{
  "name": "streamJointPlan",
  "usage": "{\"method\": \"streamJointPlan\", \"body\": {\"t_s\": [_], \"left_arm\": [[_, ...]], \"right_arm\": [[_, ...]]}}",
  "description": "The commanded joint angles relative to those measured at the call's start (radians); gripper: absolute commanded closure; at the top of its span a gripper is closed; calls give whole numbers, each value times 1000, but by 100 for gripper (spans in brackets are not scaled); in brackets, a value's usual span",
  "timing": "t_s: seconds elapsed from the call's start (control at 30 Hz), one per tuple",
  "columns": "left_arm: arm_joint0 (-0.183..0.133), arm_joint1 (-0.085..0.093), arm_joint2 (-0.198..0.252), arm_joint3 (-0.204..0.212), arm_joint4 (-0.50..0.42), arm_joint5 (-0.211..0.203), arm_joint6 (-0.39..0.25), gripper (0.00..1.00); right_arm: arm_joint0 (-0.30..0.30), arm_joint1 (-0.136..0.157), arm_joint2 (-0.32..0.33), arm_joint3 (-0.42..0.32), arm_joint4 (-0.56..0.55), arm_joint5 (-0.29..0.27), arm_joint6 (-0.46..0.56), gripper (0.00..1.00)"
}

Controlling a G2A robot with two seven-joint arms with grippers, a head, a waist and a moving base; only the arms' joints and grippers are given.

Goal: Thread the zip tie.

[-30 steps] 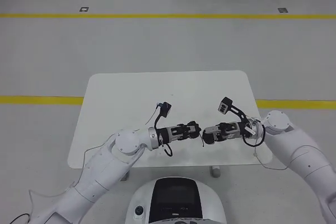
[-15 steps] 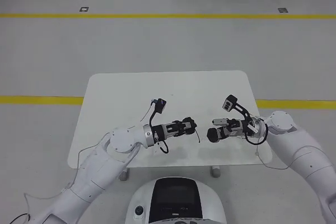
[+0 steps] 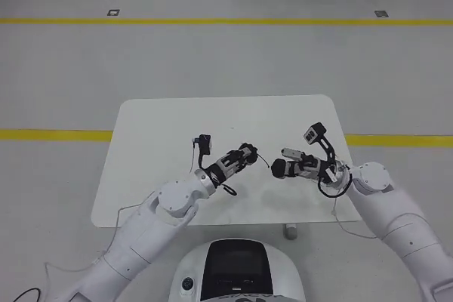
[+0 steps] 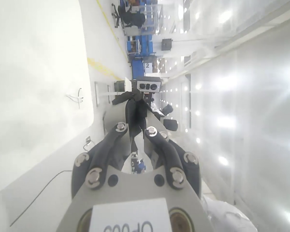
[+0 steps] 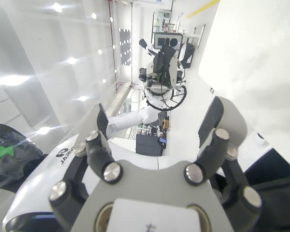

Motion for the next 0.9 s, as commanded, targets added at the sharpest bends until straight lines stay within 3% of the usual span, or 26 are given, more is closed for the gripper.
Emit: {"method": "streamJointPlan", "body": {"t_s": [0.0, 0.23, 0.5, 0.6, 0.87], "left_arm": [[-6, -4, 8, 3, 10, -7, 22, 100], [-4, -4, 7, 3, 7, -8, 25, 100], [19, -15, -18, -5, -145, 22, 58, 100], [23, -17, -19, -3, -128, 27, 86, 100], [23, -18, -17, -6, -119, 20, 91, 100]], "right_arm": [[-9, -6, 16, -2, -2, 0, 4, 0], [-9, -6, 15, -9, -15, 0, -5, 0], [5, -41, 18, 9, -36, 0, -50, 0], [1, -56, 36, 0, -18, 0, -32, 0], [-13, -59, 35, -16, -28, 0, -64, 0]]}}
